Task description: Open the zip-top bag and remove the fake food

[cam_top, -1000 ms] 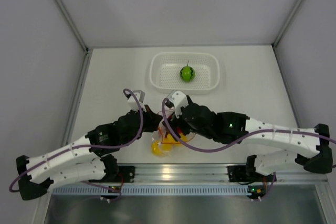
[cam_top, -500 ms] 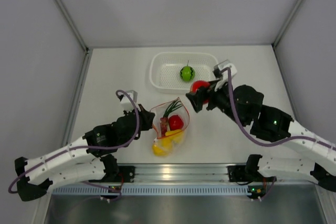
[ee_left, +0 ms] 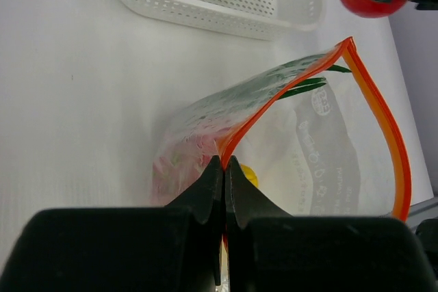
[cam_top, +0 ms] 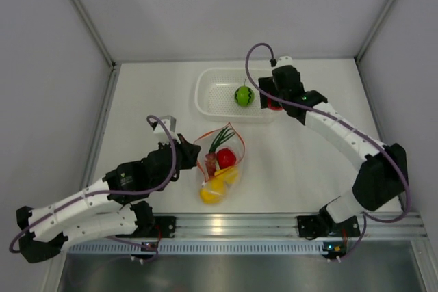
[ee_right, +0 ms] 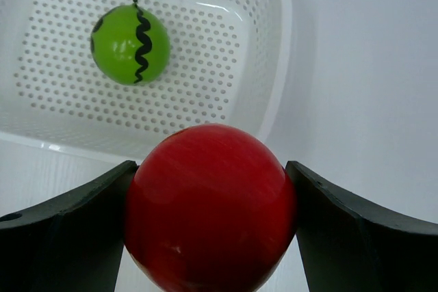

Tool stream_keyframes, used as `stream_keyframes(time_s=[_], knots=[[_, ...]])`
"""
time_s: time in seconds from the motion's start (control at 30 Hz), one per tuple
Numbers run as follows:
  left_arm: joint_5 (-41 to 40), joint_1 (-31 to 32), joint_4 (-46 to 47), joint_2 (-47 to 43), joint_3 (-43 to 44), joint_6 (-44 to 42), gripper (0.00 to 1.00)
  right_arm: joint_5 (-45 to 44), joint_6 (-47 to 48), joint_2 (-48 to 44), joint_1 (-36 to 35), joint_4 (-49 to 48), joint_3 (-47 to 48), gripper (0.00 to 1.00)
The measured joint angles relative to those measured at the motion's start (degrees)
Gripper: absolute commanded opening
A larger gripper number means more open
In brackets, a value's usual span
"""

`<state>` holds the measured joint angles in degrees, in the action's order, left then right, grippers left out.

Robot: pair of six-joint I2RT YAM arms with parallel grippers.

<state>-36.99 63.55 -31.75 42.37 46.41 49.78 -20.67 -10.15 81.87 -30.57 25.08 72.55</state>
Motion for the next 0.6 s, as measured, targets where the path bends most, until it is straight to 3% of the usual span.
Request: stream_keyframes(time_s=[0.23,0.43,0.53,0.6], knots=[[1.88,0.00,-0.55,-0.22,2.05,0.02,0.00,2.99,1.77,15.17,2.12,-2.01,6.56,0.43],[3.63,0.00,-0.96,-0.22,2.73,0.02,0.00,2.47,2.73,21.59,2.62,-4.57,10.58,0.74],[4.66,0.00,-1.29,-0.33,2.99,0.02,0.00,1.79,3.10,24.61,2.64,-4.33,14.01,0.99],[4.92,0.00,-1.49,-0.87,2.99,-0.02,0.00,0.90,3.56,26.67,2.64,-4.00,16.83,0.99]])
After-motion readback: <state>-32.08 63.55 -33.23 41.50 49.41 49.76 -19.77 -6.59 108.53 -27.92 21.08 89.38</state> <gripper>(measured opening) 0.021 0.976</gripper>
